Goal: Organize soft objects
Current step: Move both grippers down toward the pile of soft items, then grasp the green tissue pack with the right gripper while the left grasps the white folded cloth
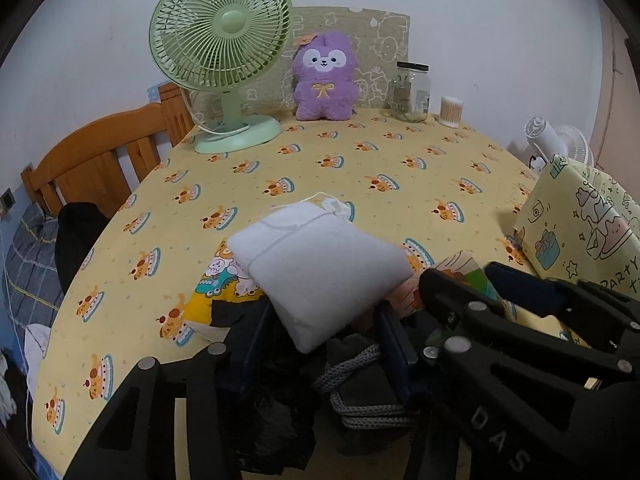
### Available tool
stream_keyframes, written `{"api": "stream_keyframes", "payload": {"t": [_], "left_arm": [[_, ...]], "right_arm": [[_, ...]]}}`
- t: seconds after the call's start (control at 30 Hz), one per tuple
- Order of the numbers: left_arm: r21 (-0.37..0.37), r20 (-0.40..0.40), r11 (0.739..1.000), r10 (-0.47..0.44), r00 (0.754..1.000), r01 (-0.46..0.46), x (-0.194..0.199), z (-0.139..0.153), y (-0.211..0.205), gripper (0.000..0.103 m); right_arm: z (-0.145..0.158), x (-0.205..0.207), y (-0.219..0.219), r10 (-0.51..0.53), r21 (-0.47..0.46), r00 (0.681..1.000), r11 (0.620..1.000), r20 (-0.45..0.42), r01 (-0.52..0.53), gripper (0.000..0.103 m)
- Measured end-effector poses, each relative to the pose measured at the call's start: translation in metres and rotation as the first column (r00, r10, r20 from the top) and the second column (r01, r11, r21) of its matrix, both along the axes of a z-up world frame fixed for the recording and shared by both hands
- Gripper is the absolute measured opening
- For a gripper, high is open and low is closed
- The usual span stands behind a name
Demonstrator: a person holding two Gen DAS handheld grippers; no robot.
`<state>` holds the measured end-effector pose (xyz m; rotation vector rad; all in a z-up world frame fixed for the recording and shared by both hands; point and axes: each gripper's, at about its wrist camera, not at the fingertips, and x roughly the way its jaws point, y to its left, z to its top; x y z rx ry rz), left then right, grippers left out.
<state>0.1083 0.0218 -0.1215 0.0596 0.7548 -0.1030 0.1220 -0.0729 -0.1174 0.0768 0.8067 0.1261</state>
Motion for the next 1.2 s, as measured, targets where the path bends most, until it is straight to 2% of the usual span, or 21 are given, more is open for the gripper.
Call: {"api": "stream_keyframes", "payload": {"t": [0.17,0.3,0.33,0.37,0.6,0.67,0.87,0.9,0.93,0.97,1.0,1.07,1.13,1.2], "left_arm": [[-0.005,0.009,1.000,-0.001,1.000,0.002,-0.001,0.003,0.000,0.036],[-0.033,0.007,0.999,-0.024,1.000,0.024,-0.001,0.007,-0.001,0.028],[-0.033,0.006,0.999,-0.021,1.000,0.022,-0.001,0.008,-0.001,0.020],[-0.026,0.011,1.000,-0.014,1.000,0.015,0.000,0.009,-0.001,0.017],[-0.040,0.010,0.999,-0.021,1.000,0.021,-0.001,0.014,-0.001,0.006],[-0.044,0.010,0.999,-0.023,1.000,0.024,-0.003,0.014,-0.001,0.000],[-0.029,0.027,0.999,-0.014,1.000,0.015,-0.007,0.020,-0.001,0.001],[-0.030,0.018,0.999,-0.019,1.000,0.020,-0.007,0.021,-0.002,0.006],[-0.028,0.009,0.999,-0.017,1.000,0.017,-0.006,0.022,-0.002,0.027],[-0.025,0.013,1.000,-0.010,1.000,0.010,-0.006,0.024,-0.002,0.043],[-0.017,0.027,1.000,-0.007,1.000,0.008,-0.006,0.027,-0.002,0.047],[-0.003,0.045,1.000,-0.005,0.999,0.005,-0.008,0.032,-0.003,0.068],[0.009,0.066,1.000,-0.012,0.998,0.012,-0.007,0.038,-0.004,0.076],[0.018,0.072,1.000,-0.020,0.997,0.019,-0.004,0.041,-0.006,0.078]], "right_arm": [[0.004,0.000,0.000,-0.014,-0.021,1.000,1.000,0.011,0.014,0.026],[0.007,-0.001,-0.002,-0.012,-0.010,1.000,1.000,0.023,0.013,0.023],[0.008,-0.002,-0.002,-0.010,-0.006,1.000,1.000,0.025,0.010,0.022],[0.010,-0.002,-0.002,-0.013,-0.009,0.999,1.000,0.031,0.013,0.022],[0.019,-0.007,-0.001,-0.012,-0.028,0.998,1.000,0.060,0.013,0.020],[0.020,-0.008,-0.002,-0.013,-0.027,0.998,1.000,0.063,0.014,0.020],[0.025,-0.013,-0.002,-0.008,-0.025,0.997,1.000,0.080,0.010,0.020],[0.027,-0.014,-0.002,-0.008,-0.025,0.996,1.000,0.084,0.010,0.020],[0.029,-0.015,-0.002,-0.007,-0.024,0.996,1.000,0.088,0.010,0.020],[0.030,-0.015,-0.003,-0.007,-0.021,0.996,1.000,0.090,0.009,0.020],[0.032,-0.016,-0.003,-0.006,-0.019,0.996,1.000,0.094,0.008,0.020],[0.037,-0.016,-0.004,-0.005,-0.017,0.995,1.000,0.102,0.007,0.020],[0.041,-0.016,-0.005,-0.006,-0.012,0.994,1.000,0.111,0.008,0.020],[0.045,-0.014,-0.005,-0.011,-0.014,0.993,1.000,0.121,0.013,0.020]]}}
